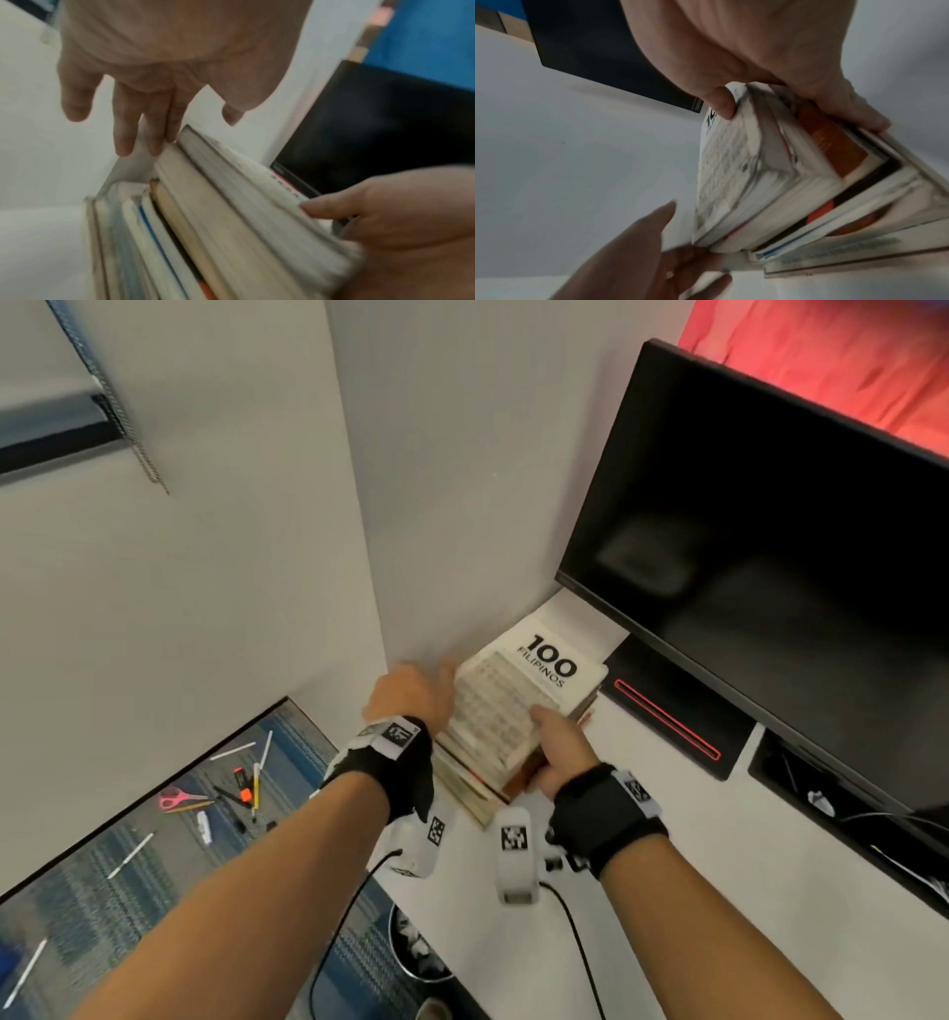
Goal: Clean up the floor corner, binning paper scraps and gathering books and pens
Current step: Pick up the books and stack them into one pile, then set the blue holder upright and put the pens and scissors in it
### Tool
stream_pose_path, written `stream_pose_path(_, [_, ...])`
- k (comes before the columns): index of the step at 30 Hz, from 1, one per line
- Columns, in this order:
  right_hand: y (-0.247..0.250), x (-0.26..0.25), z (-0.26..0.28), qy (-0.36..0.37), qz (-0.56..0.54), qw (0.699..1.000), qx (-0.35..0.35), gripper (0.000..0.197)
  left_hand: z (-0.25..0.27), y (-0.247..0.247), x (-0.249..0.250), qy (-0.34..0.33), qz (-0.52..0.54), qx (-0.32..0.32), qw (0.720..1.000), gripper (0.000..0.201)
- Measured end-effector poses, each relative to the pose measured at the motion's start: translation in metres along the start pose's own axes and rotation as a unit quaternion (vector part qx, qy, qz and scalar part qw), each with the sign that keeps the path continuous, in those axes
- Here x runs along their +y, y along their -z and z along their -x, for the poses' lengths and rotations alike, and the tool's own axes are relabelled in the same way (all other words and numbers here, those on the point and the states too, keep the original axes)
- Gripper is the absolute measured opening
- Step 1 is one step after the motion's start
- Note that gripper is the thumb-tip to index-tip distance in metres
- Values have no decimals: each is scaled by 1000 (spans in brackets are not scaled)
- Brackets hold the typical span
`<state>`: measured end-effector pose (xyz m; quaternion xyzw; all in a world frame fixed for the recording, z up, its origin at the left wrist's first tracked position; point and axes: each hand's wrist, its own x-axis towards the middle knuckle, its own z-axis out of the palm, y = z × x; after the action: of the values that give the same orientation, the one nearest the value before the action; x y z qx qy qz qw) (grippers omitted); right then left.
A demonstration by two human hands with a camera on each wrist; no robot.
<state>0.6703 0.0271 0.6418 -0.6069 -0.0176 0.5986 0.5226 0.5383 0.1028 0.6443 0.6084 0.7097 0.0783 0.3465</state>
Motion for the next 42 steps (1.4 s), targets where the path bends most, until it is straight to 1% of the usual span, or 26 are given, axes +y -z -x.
stream_pose_path(1, [-7, -5, -8, 3, 10, 1000, 1, 31, -3, 2, -5, 10, 15, 18, 1000, 71])
stream_pose_path(4, [-19, -20, -21, -13, 18, 1000, -3, 34, -6, 5, -26, 29, 40, 18, 999, 70])
stream_pose_path(8, [-14, -26, -24, -48, 36, 998, -20, 33, -4, 10, -42, 71, 51, -17, 996, 62])
stream_pose_path(9, [-10, -25, -25, -47, 56, 997, -13, 32, -3, 12, -46, 81, 56, -28, 995, 62])
stream_pose_path(10, [-7, -24, -25, -29, 80, 996, 5, 34, -2, 13, -50, 86, 63, -39, 994, 62])
stream_pose_path(11, [-4, -24, -26, 7, 116, 992, 50, 38, -3, 13, -57, 90, 68, -49, 992, 63])
stream_pose_path(12, [-4, -24, -23, 57, 171, 978, 108, 43, -5, 14, -65, 90, 76, -56, 991, 64])
stream_pose_path(13, [-6, -23, -21, 118, 229, 950, 175, 44, -6, 14, -75, 96, 93, -68, 989, 66])
stream_pose_path(14, [-10, -20, -15, 190, 274, 915, 228, 39, -7, 14, -88, 96, 111, -82, 986, 67])
stream_pose_path(15, [-18, -16, -7, 270, 298, 881, 250, 31, -10, 13, -103, 90, 126, -91, 984, 67])
stream_pose_path(16, [-30, -8, 1, 354, 314, 848, 238, 22, -11, 15, -119, 83, 131, -107, 982, 61])
stream_pose_path(17, [-42, -1, 9, 424, 320, 823, 201, 13, -8, 18, -129, 76, 126, -122, 982, 51])
stream_pose_path(18, [-57, 9, 17, 468, 318, 811, 147, 7, -3, 24, -141, 75, 124, -129, 981, 40])
stream_pose_path(19, [-73, 19, 19, 488, 317, 808, 91, 8, 1, 32, -153, 78, 133, -132, 979, 33])
stream_pose_path(20, [-91, 29, 25, 489, 320, 810, 38, 9, 6, 41, -167, 79, 143, -133, 978, 28])
stream_pose_path(22, [-126, 53, 27, 467, 346, 813, -44, 10, 11, 58, -205, 89, 150, -126, 977, 27])
stream_pose_path(24, [-162, 83, 27, 436, 386, 805, -112, 10, 15, 80, -247, 110, 169, -103, 974, 26])
stream_pose_path(26, [-198, 117, 28, 398, 432, 792, -168, 10, 21, 108, -292, 132, 194, -86, 968, 24])
stream_pose_path(28, [-232, 152, 28, 356, 487, 766, -220, 8, 24, 135, -340, 148, 189, -75, 968, 21])
stream_pose_path(31, [-278, 204, 23, 282, 574, 711, -292, 7, 26, 167, -410, 166, 178, -87, 966, 21])
stream_pose_path(33, [-305, 238, 16, 237, 630, 664, -326, 8, 24, 180, -454, 175, 177, -88, 964, 22])
stream_pose_path(34, [-316, 255, 11, 215, 661, 639, -331, 9, 22, 185, -476, 181, 176, -85, 964, 23])
stream_pose_path(36, [-337, 290, -6, 181, 709, 599, -325, 7, 15, 190, -520, 196, 176, -85, 961, 28])
stream_pose_path(38, [-356, 330, -30, 159, 746, 564, -316, 6, 3, 184, -566, 218, 168, -78, 958, 30])
stream_pose_path(40, [-369, 374, -61, 141, 788, 513, -310, 10, -12, 164, -613, 241, 158, -64, 956, 32])
stream_pose_path(42, [-373, 419, -97, 126, 826, 456, -306, 16, -31, 133, -654, 255, 138, -80, 954, 35])
